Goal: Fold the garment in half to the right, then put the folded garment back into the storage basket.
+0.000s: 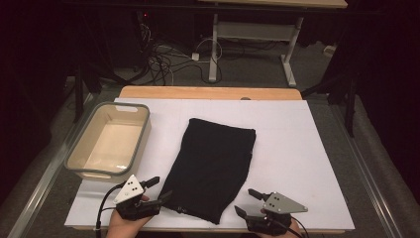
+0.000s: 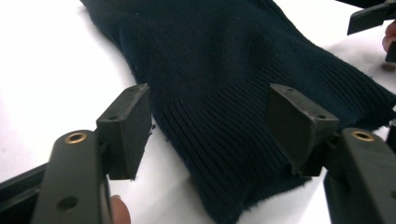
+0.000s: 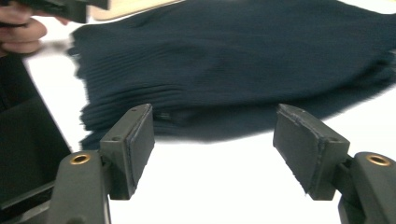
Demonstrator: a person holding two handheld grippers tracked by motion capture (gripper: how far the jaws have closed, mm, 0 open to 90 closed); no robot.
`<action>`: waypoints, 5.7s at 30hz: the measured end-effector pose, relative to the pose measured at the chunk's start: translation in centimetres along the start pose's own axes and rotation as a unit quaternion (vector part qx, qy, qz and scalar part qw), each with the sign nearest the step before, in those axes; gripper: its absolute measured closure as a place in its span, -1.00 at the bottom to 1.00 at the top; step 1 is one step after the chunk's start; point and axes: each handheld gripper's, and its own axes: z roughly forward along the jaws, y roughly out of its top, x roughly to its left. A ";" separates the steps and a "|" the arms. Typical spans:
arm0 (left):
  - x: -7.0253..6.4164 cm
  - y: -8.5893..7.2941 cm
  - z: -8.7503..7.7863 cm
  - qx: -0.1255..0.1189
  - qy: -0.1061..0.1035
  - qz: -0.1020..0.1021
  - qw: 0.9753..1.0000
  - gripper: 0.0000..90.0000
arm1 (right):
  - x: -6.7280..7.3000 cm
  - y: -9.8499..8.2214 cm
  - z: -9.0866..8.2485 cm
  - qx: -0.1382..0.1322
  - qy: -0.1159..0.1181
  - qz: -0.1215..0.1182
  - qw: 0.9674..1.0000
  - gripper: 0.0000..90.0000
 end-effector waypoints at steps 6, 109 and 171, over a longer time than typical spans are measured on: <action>0.3 0.7 0.9 -0.001 -0.003 0.000 1.000 -0.53 | -2.7 0.8 0.0 -0.010 -0.040 0.014 0.999 -0.46; 0.0 1.2 2.2 0.193 -0.087 -0.054 0.976 0.28 | -4.8 0.5 -0.2 -0.024 -0.095 0.031 0.995 -0.96; 0.5 1.7 1.7 0.185 -0.072 0.007 0.980 0.50 | -14.7 7.4 13.4 0.105 -0.102 0.124 0.981 0.72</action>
